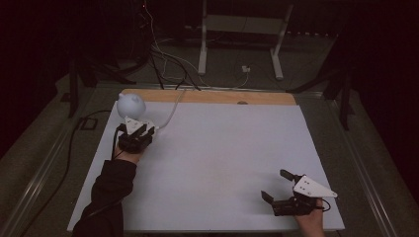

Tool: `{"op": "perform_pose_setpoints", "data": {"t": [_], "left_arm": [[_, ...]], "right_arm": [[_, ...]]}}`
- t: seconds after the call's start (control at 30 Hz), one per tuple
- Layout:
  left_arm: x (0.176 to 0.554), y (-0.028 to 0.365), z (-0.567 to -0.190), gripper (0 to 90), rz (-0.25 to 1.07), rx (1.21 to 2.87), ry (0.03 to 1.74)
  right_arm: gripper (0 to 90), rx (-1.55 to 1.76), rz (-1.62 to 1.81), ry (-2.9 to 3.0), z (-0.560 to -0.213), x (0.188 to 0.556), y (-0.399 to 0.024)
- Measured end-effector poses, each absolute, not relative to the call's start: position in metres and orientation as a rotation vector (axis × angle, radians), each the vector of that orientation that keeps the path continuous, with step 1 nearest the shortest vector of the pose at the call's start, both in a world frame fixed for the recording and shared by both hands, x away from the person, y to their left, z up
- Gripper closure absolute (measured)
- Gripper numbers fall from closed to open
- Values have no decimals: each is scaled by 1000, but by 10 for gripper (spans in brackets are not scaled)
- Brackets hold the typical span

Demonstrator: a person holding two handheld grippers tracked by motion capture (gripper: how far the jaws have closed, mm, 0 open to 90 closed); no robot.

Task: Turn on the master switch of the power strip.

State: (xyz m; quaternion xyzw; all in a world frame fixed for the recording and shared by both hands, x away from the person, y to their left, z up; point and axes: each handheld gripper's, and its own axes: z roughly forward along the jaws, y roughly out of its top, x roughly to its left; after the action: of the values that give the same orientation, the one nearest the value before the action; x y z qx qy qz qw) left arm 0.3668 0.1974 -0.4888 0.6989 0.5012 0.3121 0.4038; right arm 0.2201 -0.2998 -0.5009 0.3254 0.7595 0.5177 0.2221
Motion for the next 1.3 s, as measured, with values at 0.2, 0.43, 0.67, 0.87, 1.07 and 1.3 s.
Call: {"op": "perform_pose_setpoints", "data": {"t": [0.2,0.43,0.67,0.87,1.07,1.3], "left_arm": [[375,200,-496,827,797,1773,1289],[383,201,-503,900,850,1830,1288],[391,199,-514,900,871,1872,1291],[396,195,-521,900,892,1914,1322],[396,193,-522,900,912,1939,1313],[394,191,-523,900,973,1993,1276]], "right_arm": [[0,898,1428,2101,-501,220,-300],[0,901,1432,2102,-501,220,-300],[0,904,1434,2100,-501,220,-301],[0,906,1430,2104,-501,220,-301],[0,906,1430,2108,-501,220,-301],[0,904,1429,2108,-501,220,-301]]}}
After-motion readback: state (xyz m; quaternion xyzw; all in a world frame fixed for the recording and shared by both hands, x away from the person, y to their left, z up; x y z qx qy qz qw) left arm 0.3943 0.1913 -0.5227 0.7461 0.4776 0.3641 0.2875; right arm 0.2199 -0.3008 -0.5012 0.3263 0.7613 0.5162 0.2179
